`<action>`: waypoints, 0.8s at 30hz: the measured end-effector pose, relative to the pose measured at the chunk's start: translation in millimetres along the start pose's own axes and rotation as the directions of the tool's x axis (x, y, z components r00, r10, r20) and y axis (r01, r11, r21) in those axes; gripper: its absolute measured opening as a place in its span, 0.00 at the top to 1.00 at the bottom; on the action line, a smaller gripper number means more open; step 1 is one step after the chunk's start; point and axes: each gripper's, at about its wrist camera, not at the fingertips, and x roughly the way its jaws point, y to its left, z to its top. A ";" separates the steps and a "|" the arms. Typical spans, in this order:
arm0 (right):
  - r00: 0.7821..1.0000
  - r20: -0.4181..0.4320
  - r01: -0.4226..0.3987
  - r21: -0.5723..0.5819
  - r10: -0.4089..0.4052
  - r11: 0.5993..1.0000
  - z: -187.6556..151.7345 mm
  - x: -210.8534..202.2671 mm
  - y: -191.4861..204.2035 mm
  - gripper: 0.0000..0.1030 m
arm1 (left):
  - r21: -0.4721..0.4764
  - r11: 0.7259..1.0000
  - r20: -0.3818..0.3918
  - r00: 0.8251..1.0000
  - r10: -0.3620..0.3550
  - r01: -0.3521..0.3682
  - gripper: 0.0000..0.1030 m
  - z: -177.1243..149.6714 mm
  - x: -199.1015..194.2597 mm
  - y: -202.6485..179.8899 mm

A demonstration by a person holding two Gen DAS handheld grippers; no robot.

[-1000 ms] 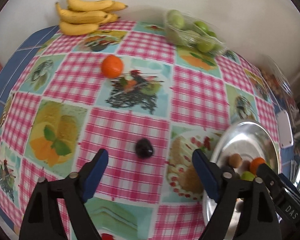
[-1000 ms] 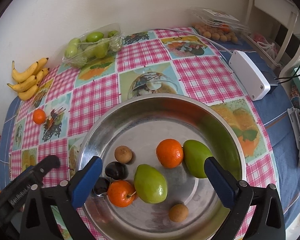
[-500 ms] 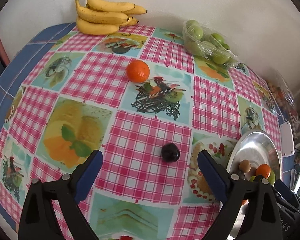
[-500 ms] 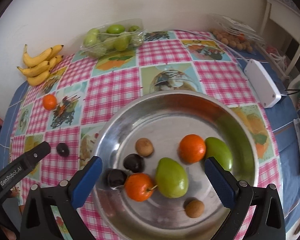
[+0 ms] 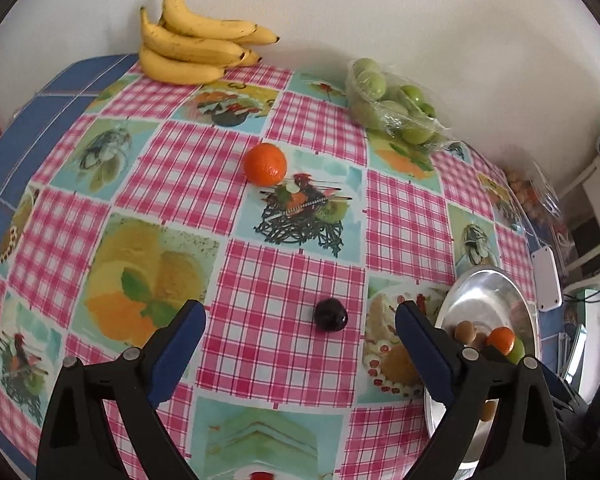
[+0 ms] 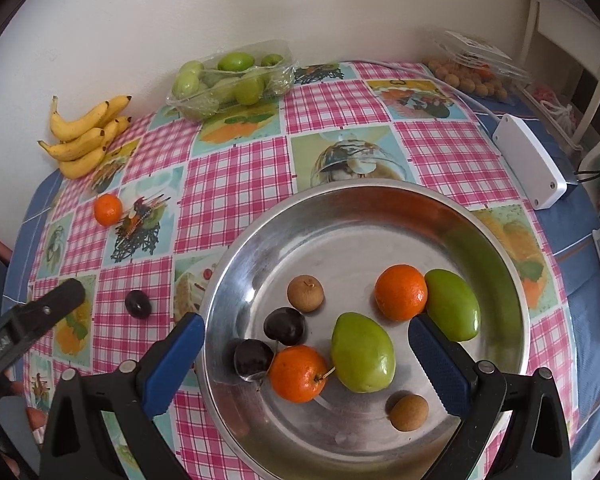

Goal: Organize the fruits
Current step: 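Withdraw both tools from the bowl toward the dark plum on the tablecloth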

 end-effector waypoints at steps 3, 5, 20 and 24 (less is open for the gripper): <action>1.000 -0.002 0.028 -0.015 -0.028 0.999 -0.2 1.2 5.1 0.00 | 0.029 1.000 -0.001 1.000 0.000 0.000 0.07 1.5 -1.6 -1.1; 0.999 0.001 0.040 -0.025 -0.040 0.999 -0.5 1.8 8.9 0.00 | 0.047 0.999 0.005 1.000 0.014 -0.014 0.07 2.2 -3.0 -0.2; 0.994 0.104 -0.026 -0.033 0.029 0.999 8.1 -13.4 53.9 0.00 | 0.091 0.988 0.076 0.990 0.118 -0.125 0.07 12.8 -17.5 25.0; 0.990 0.119 -0.071 -0.052 0.077 0.996 9.5 -15.4 73.3 0.00 | 0.068 0.986 0.080 0.986 0.145 -0.151 0.07 17.6 -21.2 38.5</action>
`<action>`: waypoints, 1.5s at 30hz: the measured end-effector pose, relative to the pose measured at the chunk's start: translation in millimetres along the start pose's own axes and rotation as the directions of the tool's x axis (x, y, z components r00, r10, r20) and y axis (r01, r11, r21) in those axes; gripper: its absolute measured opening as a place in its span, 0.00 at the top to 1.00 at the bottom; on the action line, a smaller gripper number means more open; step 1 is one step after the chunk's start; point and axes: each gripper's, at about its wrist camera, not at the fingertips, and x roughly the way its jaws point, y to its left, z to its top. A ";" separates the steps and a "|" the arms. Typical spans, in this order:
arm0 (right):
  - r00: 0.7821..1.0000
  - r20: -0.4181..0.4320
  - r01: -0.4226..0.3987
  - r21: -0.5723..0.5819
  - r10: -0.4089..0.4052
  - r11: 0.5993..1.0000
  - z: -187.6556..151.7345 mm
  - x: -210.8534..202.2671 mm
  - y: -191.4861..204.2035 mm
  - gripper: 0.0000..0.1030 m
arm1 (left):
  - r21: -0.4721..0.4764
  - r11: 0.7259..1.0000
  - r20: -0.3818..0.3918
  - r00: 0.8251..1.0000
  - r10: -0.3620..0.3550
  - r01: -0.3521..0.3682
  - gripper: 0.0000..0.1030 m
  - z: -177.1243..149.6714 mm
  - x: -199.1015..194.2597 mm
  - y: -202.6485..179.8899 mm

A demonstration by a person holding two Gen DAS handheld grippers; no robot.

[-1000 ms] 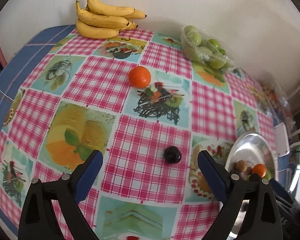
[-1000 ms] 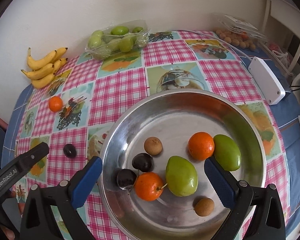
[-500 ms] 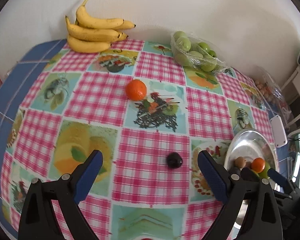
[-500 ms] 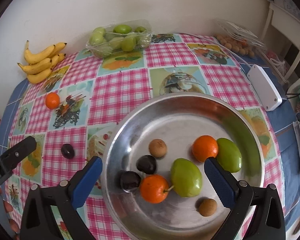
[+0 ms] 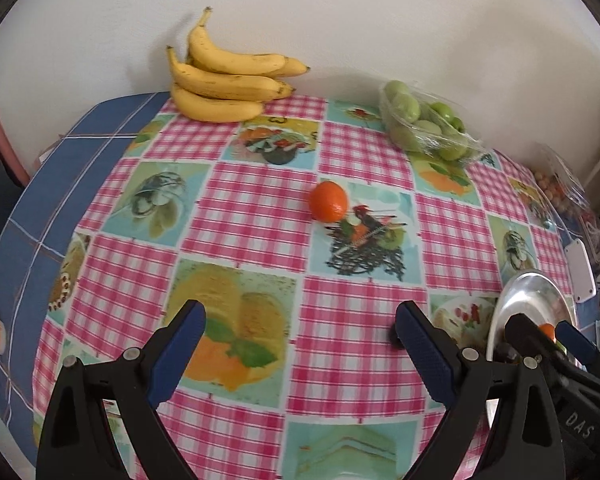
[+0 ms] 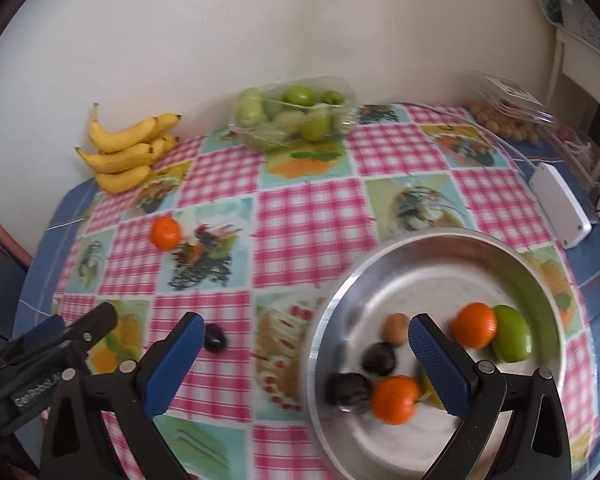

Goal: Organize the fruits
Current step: 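Withdraw both tools from the bowl toward the dark plum on the tablecloth, then lower the right tool onto the dark plum and close it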

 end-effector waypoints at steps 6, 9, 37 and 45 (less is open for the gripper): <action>0.999 -0.021 -0.037 -0.037 0.036 0.999 -2.5 9.4 27.6 0.00 | -0.030 0.999 -0.011 0.999 0.038 -0.038 0.07 5.9 1.2 25.7; 0.998 -0.026 -0.063 -0.045 0.061 0.997 -2.7 13.0 40.9 0.00 | -0.069 0.997 -0.034 0.999 0.030 -0.033 0.07 6.5 5.8 41.1; 0.981 -0.185 -0.079 -0.145 0.052 0.986 -21.5 77.9 81.5 0.09 | -0.194 0.978 -0.182 0.983 0.038 -0.074 0.07 -5.6 57.6 85.8; 0.980 -0.196 -0.067 -0.138 0.039 0.988 -17.9 82.2 79.0 0.29 | -0.176 0.983 -0.182 0.983 0.026 -0.058 0.07 -2.4 56.3 78.7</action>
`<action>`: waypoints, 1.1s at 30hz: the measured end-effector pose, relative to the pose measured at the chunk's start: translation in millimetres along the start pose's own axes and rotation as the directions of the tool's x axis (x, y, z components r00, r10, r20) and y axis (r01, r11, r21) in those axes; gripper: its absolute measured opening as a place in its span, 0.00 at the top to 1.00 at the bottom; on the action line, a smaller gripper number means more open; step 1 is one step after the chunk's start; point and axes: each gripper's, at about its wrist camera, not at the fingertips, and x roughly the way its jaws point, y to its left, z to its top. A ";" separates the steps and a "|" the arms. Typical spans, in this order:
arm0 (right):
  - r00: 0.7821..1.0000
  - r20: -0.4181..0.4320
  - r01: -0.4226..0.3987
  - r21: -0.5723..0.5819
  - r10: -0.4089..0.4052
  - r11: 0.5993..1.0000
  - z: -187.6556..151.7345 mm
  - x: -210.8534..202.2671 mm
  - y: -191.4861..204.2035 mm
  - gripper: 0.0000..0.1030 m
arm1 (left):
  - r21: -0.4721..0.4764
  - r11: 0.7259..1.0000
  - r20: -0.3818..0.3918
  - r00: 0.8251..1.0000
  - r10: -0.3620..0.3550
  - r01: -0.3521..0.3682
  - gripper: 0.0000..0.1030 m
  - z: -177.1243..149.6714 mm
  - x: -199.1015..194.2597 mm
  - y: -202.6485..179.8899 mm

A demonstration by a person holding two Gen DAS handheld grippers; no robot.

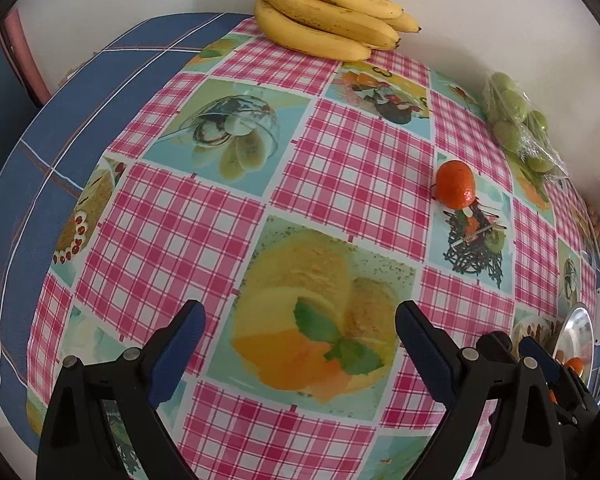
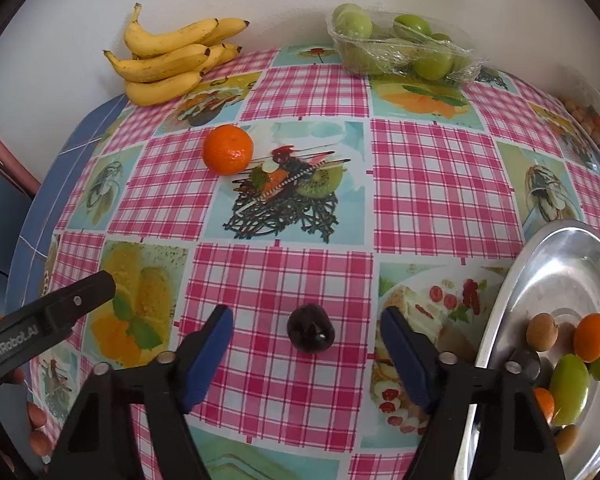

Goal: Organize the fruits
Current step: 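Lower the right tool onto the dark plum and close it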

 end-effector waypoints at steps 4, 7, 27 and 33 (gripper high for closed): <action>1.000 -0.014 -0.001 0.024 0.001 1.000 0.3 3.1 -5.4 0.44 | 0.014 1.000 -0.001 1.000 -0.004 0.004 0.07 0.3 -0.4 -3.4; 1.000 -0.019 0.006 0.029 -0.006 1.000 -0.1 4.4 -6.7 0.54 | 0.021 1.000 -0.003 1.000 -0.013 0.013 0.07 0.5 -0.1 -5.3; 1.000 -0.019 -0.016 -0.001 0.016 1.000 0.9 -1.3 -1.8 0.74 | 0.038 0.999 0.010 1.000 -0.016 0.015 0.07 -0.8 -6.2 -11.5; 0.999 0.037 -0.034 0.025 0.033 0.999 7.9 -24.2 -7.6 0.74 | 0.029 0.999 0.018 0.999 -0.047 0.046 0.07 -0.3 -9.8 -13.6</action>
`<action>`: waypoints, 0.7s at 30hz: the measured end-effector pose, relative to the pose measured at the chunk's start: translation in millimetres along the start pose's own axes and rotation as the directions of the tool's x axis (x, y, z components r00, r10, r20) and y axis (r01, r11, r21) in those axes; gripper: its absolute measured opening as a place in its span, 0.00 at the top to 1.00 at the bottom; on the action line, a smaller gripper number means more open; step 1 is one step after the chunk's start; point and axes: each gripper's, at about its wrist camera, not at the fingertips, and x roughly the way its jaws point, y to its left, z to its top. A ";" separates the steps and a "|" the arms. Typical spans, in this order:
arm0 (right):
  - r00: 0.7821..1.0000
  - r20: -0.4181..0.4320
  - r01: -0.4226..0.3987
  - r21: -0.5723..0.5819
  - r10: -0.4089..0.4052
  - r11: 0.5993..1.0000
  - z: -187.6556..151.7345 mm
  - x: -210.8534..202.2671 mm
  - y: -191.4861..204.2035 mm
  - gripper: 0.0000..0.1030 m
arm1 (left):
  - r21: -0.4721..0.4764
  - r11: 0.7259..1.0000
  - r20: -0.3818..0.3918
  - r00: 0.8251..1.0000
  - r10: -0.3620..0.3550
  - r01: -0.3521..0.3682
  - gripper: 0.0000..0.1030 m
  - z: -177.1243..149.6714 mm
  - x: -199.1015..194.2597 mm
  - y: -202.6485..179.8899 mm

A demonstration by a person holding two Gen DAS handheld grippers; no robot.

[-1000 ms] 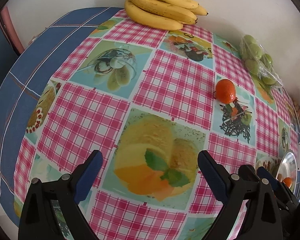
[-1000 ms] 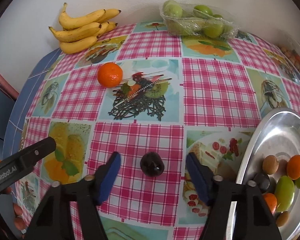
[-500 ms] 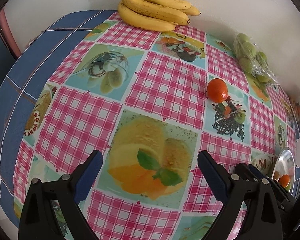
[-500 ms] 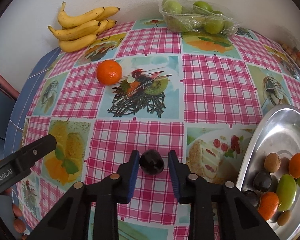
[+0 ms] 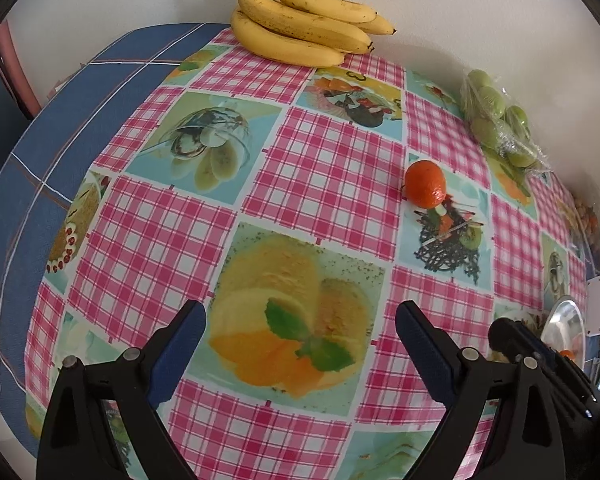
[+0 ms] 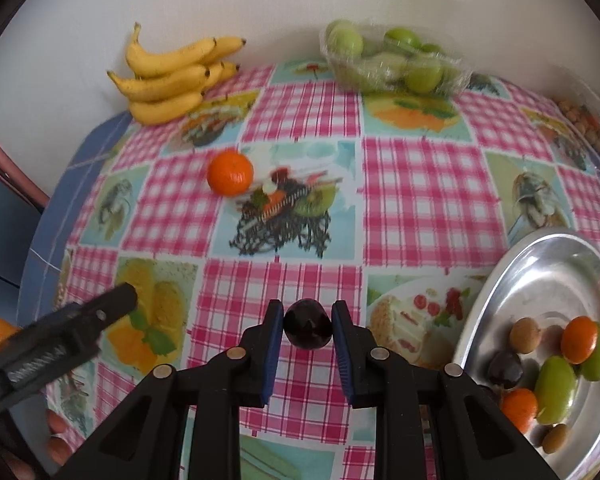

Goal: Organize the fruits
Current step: 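Lower the right tool onto the dark plum and close it, then grasp the tangerine with the left tool while the right tool holds the plum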

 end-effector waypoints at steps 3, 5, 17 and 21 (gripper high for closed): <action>1.000 0.019 -0.006 0.013 0.006 1.000 4.8 -8.3 -3.5 0.74 | -0.001 1.000 0.008 1.000 -0.028 0.028 0.07 1.0 -2.6 -4.0; 1.000 0.019 -0.017 0.028 0.017 0.999 7.2 -8.8 -6.7 0.74 | 0.000 0.999 0.011 0.999 -0.047 0.047 0.07 2.1 -3.8 -7.3; 0.999 0.036 -0.008 0.068 0.006 0.998 24.9 -7.9 -27.5 0.74 | 0.027 0.993 0.083 0.989 -0.121 0.119 0.07 21.1 -8.2 -37.9; 0.999 0.040 -0.008 0.079 0.005 0.997 31.4 -5.4 -33.1 0.74 | 0.049 0.992 0.084 0.989 -0.124 0.120 0.07 23.0 -4.5 -49.4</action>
